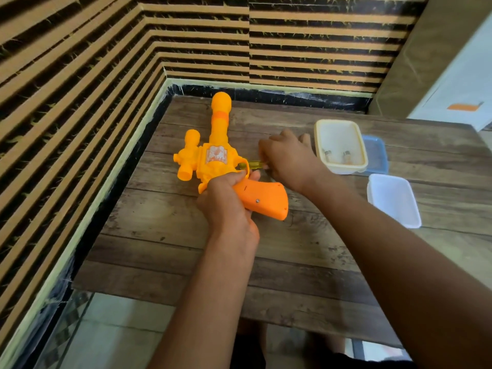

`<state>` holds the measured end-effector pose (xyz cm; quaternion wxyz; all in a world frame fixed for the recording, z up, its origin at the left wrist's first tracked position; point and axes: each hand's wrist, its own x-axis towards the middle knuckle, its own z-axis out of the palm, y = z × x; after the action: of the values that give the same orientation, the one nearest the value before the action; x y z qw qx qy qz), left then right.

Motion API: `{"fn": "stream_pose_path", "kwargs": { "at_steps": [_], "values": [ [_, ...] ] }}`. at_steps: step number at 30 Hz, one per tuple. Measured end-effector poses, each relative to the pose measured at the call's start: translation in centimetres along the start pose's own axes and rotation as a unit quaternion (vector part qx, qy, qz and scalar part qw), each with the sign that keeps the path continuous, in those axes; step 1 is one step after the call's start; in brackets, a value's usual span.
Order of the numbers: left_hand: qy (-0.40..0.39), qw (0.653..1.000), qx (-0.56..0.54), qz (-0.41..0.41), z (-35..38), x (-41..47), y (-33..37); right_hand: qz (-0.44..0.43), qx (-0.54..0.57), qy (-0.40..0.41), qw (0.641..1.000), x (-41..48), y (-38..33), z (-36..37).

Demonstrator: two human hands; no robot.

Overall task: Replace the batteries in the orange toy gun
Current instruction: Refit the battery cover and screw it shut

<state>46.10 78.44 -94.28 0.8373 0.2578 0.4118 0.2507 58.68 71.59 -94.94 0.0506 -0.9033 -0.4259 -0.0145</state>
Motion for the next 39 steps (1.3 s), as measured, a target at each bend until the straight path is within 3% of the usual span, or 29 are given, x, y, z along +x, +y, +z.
{"fn": "stream_pose_path", "kwargs": {
  "at_steps": [4,9,12,17,21,23,25,28,29,33,39],
  "values": [
    [0.004,1.000,0.009,0.007,0.0,0.0,-0.3,0.005,-0.038,-0.026,0.999,-2.1,-0.4,-0.8],
    [-0.007,1.000,0.014,0.011,0.0,-0.5,-1.0,0.104,0.004,-0.037,0.994,-6.1,-0.7,-3.0],
    [-0.021,1.000,0.017,-0.004,0.3,-1.4,-1.8,0.147,0.033,0.051,0.987,-9.2,-0.4,-3.2],
    [-0.045,0.997,0.043,-0.047,0.7,-2.3,-3.5,0.128,0.156,0.197,0.959,-12.3,0.7,-2.0],
    [-0.039,0.996,0.042,-0.067,1.3,-2.2,-4.2,0.086,0.312,0.301,0.897,-12.5,1.0,-2.3],
    [-0.043,0.995,0.055,-0.075,1.5,-1.9,-4.6,0.105,0.402,0.308,0.856,-12.3,1.0,-2.3],
    [-0.038,0.993,0.078,-0.078,1.5,-1.3,-5.1,0.137,0.521,0.311,0.783,-12.2,0.4,-2.0],
    [-0.058,0.991,0.094,-0.073,1.4,-0.8,-5.5,0.165,0.688,0.311,0.634,-12.1,-0.9,-2.3],
    [-0.072,0.990,0.094,-0.072,1.4,-0.8,-5.6,0.160,0.713,0.300,0.614,-12.0,-1.2,-2.3],
    [-0.080,0.989,0.105,-0.071,1.2,-0.2,-5.7,0.143,0.659,0.284,0.681,-11.8,-1.0,-1.4],
    [-0.089,0.989,0.083,-0.081,0.9,0.1,-5.6,0.211,0.698,0.261,0.632,-11.6,0.8,-0.8]
  ]
}}
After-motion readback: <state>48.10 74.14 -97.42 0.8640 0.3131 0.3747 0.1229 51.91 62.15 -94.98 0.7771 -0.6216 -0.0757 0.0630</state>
